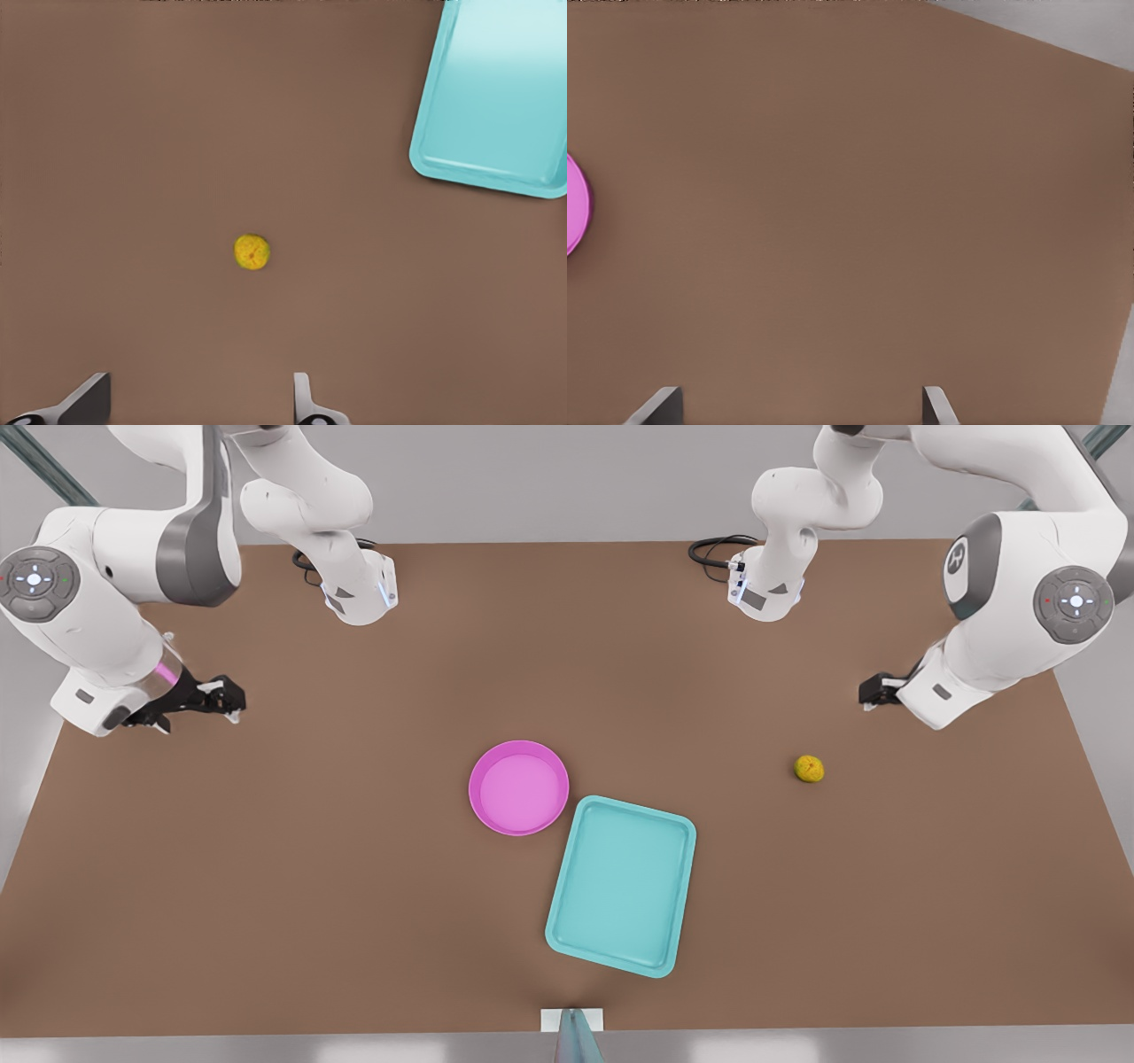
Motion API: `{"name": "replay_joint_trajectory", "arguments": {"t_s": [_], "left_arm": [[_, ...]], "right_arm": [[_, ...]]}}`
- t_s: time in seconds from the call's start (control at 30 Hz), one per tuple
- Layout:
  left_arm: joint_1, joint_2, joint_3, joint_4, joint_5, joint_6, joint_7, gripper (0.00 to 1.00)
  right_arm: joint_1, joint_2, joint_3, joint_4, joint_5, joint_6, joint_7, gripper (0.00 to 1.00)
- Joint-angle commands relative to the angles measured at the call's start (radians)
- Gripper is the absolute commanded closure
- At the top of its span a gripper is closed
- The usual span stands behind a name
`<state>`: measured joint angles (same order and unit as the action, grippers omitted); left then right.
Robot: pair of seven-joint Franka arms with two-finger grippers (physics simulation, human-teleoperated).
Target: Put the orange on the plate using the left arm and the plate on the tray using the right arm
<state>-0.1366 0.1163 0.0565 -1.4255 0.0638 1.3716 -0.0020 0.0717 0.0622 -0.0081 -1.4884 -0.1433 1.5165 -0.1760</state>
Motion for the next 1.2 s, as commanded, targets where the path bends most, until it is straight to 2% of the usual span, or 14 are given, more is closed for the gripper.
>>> {"name": "replay_joint_trajectory", "arguments": {"t_s": [0.0,0.03,0.07,0.13,0.2,0.3,0.4,1.17], "left_arm": [[-0.006,0.000,0.000,-0.003,0.002,0.030,-0.053,0.00],[-0.006,0.014,0.003,-0.007,0.002,0.029,-0.058,0.00],[-0.005,0.049,0.040,-0.108,0.002,0.052,-0.064,0.00],[-0.006,0.106,0.063,-0.366,0.005,0.372,-0.064,0.00],[-0.004,0.161,0.066,-0.530,0.005,0.644,0.005,0.00],[-0.004,0.180,0.083,-0.667,0.007,0.799,0.099,0.00],[0.000,0.235,0.092,-0.681,0.008,0.850,0.163,0.00],[0.005,0.355,0.091,-0.716,-0.021,0.940,0.149,0.00]], "right_arm": [[0.014,-0.001,-0.001,0.000,0.001,0.036,-0.071,0.00],[0.014,-0.001,-0.001,0.000,0.001,0.036,-0.071,0.00],[0.014,0.001,-0.001,-0.001,0.001,0.037,-0.071,0.00],[0.014,0.004,-0.001,-0.001,0.002,0.039,-0.071,0.00],[0.014,0.007,-0.001,-0.001,0.002,0.039,-0.071,0.00],[0.013,0.010,-0.001,-0.003,0.001,0.040,-0.071,0.00],[0.013,0.015,-0.001,-0.003,0.002,0.042,-0.071,0.00],[0.014,0.034,-0.004,-0.004,0.002,0.039,-0.074,0.00]]}}
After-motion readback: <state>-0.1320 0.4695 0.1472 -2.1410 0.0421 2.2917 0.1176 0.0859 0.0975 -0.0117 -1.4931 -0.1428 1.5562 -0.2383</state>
